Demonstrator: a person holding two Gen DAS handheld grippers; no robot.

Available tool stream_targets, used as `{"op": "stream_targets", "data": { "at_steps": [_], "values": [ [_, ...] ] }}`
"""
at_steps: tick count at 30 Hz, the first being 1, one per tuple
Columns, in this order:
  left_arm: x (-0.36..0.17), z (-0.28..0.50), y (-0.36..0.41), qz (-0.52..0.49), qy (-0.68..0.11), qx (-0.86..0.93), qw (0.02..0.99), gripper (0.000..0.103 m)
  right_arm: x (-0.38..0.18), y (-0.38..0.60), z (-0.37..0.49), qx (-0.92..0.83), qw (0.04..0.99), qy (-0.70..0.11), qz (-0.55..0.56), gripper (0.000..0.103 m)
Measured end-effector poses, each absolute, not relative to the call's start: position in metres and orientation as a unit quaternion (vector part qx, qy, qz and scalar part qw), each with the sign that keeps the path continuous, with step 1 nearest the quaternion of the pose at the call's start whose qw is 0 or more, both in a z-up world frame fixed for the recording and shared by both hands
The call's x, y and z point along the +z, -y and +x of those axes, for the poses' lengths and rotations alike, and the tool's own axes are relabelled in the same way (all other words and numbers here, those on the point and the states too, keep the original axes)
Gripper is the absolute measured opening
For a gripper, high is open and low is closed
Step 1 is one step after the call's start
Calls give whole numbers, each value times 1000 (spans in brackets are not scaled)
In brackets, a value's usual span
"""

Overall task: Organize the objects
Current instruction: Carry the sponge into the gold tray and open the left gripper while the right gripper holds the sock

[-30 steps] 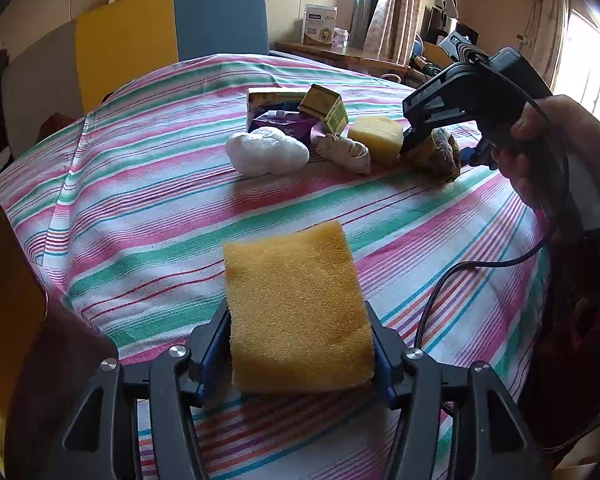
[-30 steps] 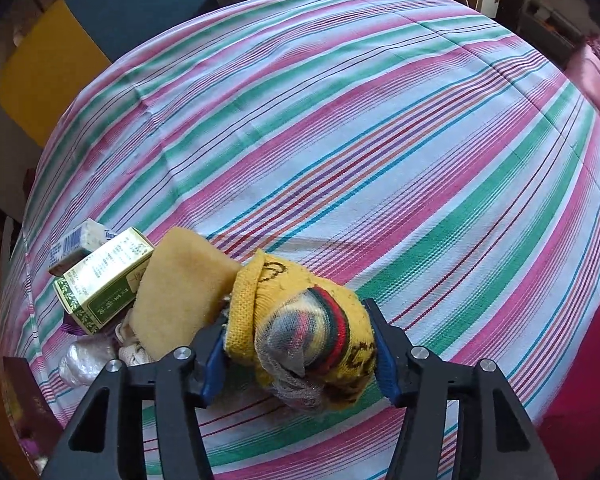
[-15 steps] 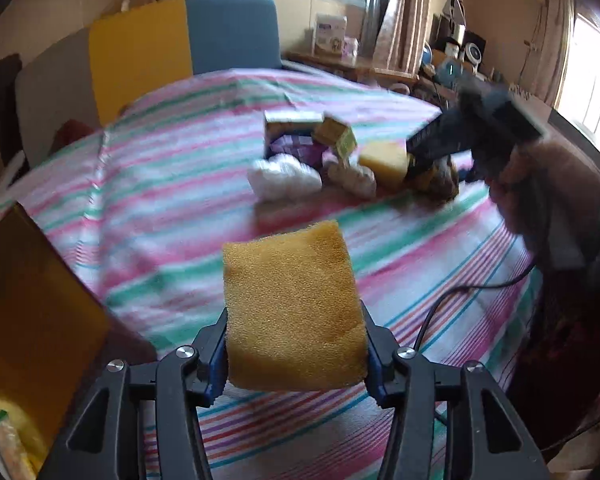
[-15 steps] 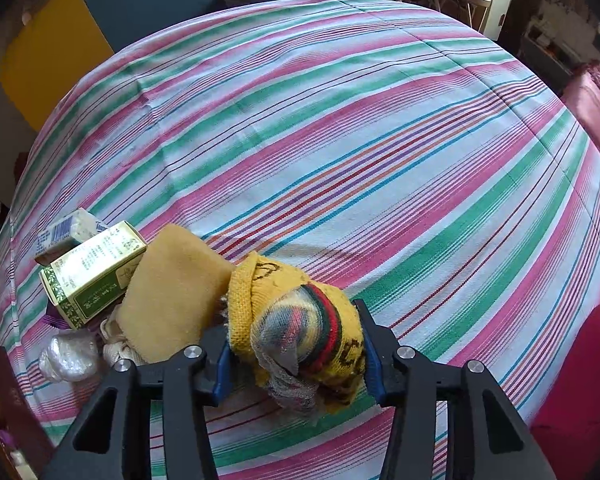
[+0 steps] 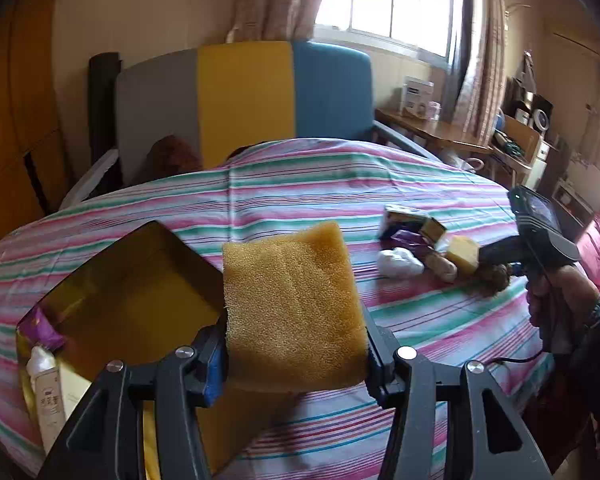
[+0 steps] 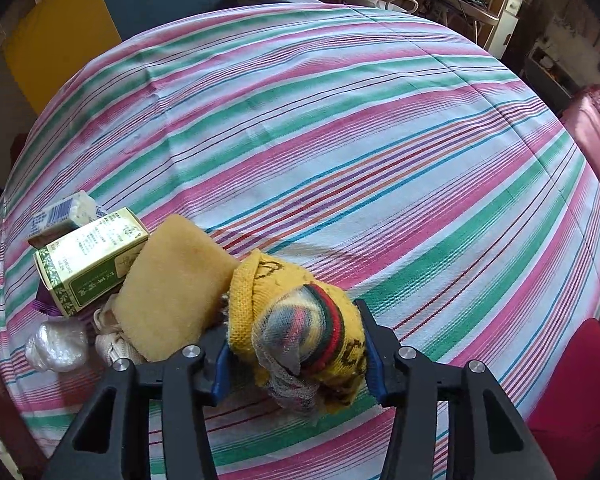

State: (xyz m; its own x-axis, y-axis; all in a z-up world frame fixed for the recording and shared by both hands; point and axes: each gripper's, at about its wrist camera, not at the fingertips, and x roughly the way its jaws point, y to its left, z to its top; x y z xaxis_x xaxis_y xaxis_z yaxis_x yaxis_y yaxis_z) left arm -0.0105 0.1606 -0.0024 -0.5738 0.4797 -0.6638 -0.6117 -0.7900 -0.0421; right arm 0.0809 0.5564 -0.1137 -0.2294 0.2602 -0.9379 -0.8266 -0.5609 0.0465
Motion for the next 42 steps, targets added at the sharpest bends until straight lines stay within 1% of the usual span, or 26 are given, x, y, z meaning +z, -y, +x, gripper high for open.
{"op": "stream_targets", "data": {
  "at_steps": [7, 14, 16, 20, 27, 29, 32, 37, 42],
  "values": [
    [-8, -23, -129, -353, -76, 892, 273, 54, -116, -550, 64, 731, 375, -266, -504, 54],
    [-17, -36, -113, -372, -60, 891, 255, 55, -122, -552, 55, 731, 376, -256, -508, 54],
    [-20, -46, -104, -388, -38, 885, 254, 55, -121, -552, 54, 732, 375, -254, -509, 54],
    [-26, -77, -70, -431, 39, 869, 241, 55, -120, -546, 55, 732, 374, -249, -512, 54],
    [-33, -134, 11, -465, 154, 853, 178, 54, -122, -550, 52, 732, 370, -243, -518, 54],
    [-37, -146, 25, -475, 172, 847, 166, 54, -122, -551, 52, 732, 368, -244, -518, 54],
    [-46, -165, 32, -493, 180, 837, 153, 54, -122, -552, 52, 733, 367, -248, -517, 54],
    [-61, -189, 18, -508, 151, 837, 135, 55, -122, -553, 51, 735, 362, -246, -518, 54],
    [-84, -214, 18, -527, 116, 838, 80, 56, -121, -551, 51, 736, 359, -245, -519, 54]
  ]
}}
